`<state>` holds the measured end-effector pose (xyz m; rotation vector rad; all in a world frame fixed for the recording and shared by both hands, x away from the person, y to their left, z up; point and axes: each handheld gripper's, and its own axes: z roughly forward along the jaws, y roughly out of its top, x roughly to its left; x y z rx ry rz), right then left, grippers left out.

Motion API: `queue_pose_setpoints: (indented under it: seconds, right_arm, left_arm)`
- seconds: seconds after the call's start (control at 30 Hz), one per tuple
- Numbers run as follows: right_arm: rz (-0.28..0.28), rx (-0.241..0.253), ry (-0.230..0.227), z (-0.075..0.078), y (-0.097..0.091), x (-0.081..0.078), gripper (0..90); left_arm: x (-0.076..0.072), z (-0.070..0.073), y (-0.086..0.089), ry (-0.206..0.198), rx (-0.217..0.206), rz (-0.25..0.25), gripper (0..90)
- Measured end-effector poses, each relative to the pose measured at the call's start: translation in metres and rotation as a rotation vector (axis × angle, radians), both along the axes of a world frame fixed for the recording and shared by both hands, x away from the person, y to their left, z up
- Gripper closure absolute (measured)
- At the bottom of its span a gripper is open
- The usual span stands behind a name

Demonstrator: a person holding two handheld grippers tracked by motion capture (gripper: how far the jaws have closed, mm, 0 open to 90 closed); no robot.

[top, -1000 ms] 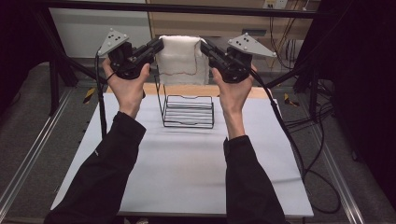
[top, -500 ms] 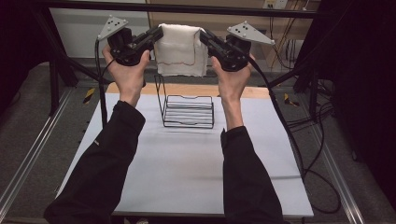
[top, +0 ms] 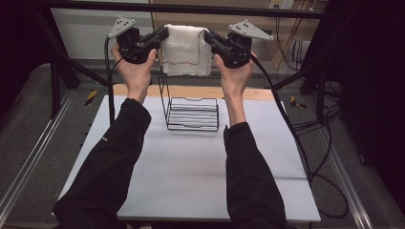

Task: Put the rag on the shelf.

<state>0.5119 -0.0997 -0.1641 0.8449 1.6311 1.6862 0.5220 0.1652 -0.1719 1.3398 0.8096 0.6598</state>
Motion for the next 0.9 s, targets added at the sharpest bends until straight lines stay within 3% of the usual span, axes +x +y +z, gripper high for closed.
queue_pose_setpoints:
  seconds: [0.3,0.43,0.9]
  right_arm:
    - [0.0,-0.008,0.034,-0.012,0.0,0.009,84.8]
    - [0.001,-0.018,0.043,-0.017,-0.001,0.007,84.7]
    - [0.0,-0.055,0.086,-0.035,-0.006,-0.001,84.7]
  left_arm:
    - [0.01,-0.013,0.0,0.022,0.026,-0.007,83.9]
    - [0.009,-0.02,-0.001,0.031,0.03,-0.015,83.9]
    - [-0.001,-0.038,-0.002,0.045,0.104,-0.045,83.9]
